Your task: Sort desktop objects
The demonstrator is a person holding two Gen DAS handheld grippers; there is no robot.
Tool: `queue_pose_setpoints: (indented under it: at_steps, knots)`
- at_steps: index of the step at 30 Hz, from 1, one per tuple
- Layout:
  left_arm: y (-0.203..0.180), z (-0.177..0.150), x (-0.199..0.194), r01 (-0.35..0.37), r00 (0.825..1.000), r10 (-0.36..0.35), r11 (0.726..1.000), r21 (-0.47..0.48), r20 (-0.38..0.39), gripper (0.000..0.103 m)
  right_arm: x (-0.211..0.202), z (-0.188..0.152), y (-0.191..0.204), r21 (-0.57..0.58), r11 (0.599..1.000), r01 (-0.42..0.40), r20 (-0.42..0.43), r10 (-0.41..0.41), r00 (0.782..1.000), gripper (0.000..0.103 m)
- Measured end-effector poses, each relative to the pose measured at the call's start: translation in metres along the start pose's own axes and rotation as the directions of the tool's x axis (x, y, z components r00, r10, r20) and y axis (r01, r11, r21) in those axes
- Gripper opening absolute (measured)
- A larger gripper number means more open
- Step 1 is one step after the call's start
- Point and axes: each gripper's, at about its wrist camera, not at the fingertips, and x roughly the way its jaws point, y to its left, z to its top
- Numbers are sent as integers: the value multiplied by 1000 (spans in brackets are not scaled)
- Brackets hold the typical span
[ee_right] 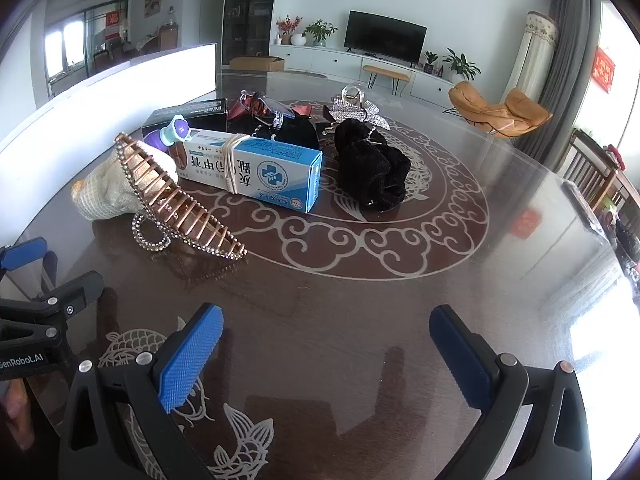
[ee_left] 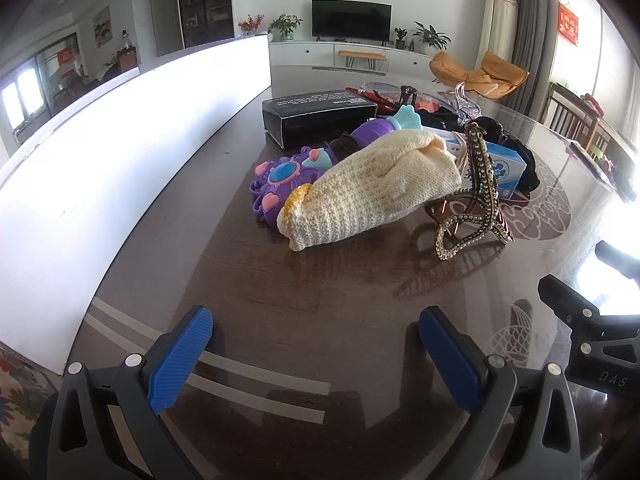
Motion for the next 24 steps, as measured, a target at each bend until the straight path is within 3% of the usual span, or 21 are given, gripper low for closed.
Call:
queue_pose_setpoints:
  at_steps: [24]
  knots:
    - [0, 0, 6, 8, 1000, -8, 1000, 8, 20, 103, 4, -4, 6, -24, 1000, 0, -33, -1, 999, 103]
